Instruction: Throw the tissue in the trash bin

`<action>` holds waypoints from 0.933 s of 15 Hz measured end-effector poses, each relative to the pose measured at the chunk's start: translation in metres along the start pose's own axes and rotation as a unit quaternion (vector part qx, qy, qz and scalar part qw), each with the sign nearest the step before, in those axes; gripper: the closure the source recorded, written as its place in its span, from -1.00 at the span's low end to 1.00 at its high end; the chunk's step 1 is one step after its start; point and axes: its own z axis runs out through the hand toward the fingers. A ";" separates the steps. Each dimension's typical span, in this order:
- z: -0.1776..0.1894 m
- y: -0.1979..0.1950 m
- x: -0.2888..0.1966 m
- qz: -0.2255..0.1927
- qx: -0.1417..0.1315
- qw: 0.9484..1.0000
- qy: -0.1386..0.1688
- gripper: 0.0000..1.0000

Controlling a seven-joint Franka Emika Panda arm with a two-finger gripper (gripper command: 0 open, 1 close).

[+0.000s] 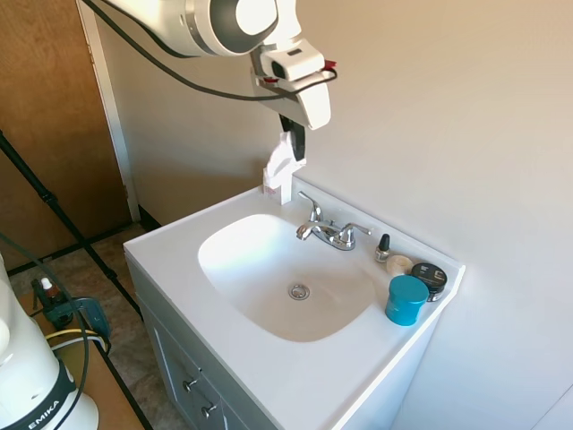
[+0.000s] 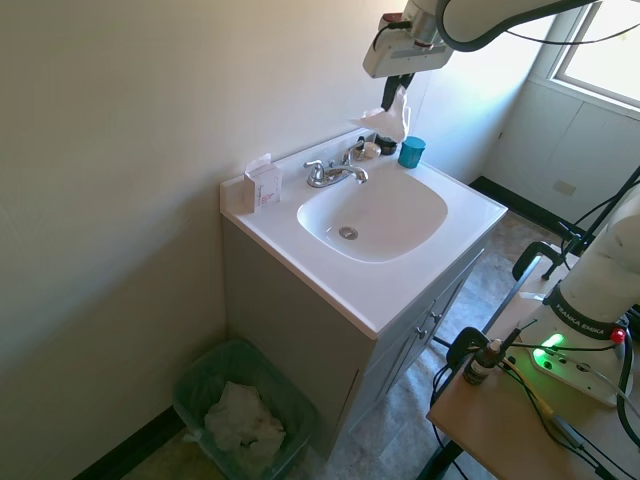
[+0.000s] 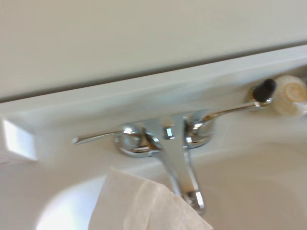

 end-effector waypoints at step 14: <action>0.079 -0.136 -0.262 -0.164 -0.031 0.986 -0.025 1.00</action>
